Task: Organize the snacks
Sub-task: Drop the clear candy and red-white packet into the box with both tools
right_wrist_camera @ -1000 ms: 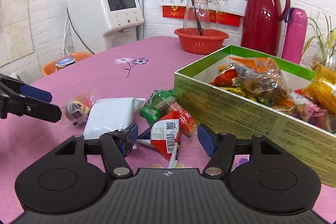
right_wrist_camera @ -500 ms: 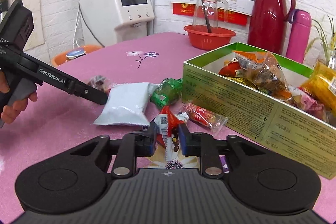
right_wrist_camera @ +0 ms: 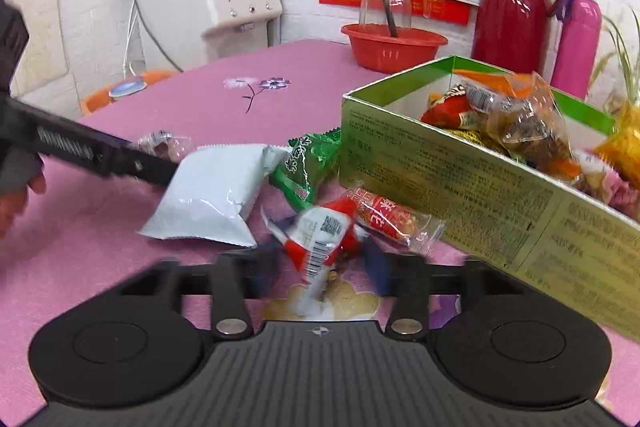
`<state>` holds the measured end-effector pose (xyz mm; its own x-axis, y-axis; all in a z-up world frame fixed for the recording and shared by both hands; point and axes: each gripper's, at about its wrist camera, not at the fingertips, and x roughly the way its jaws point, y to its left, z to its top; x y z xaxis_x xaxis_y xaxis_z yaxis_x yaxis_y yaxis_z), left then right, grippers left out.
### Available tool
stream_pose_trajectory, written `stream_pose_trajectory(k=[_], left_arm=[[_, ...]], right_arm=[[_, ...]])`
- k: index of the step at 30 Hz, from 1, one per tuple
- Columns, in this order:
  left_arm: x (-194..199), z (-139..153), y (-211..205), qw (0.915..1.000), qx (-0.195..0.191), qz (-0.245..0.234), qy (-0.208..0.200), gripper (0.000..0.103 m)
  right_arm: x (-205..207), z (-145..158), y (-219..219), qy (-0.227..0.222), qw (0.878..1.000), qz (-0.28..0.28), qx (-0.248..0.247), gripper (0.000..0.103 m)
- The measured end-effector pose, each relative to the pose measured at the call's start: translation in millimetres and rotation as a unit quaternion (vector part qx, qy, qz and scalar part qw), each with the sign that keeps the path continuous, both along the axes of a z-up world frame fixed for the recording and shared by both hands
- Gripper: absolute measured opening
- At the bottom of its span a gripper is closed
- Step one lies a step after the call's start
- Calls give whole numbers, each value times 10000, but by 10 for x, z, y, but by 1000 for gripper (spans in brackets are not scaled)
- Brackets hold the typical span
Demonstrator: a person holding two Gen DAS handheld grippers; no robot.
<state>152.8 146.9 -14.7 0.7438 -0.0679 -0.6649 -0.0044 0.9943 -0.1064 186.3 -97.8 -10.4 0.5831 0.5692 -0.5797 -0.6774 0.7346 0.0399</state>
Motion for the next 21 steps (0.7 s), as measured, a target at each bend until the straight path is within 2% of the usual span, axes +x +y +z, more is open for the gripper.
stream_pose_trajectory(k=[2,5,12,17,21], left_arm=[[-18,4,4,10000,-70,14,32,18],[-47,47,33,9994,-329,105,36,19],[-184,270,-124,9996,-265,-32,-134,19],[-197,556,-359,9979,-348,-358,-407,19],[-58,786,-653,9947,-361,-728,-631,18]], right_arm=[[-43,3,-31,-11,10000,11,33,55],[-119,28,-90,-87,9999,45,65,55],[-258,240,-291,-382,9988,83,305,55],[-248,435,-471,-673,9963,-53,530,55],[-175,593,-693,-898,9926,-349,745,55]])
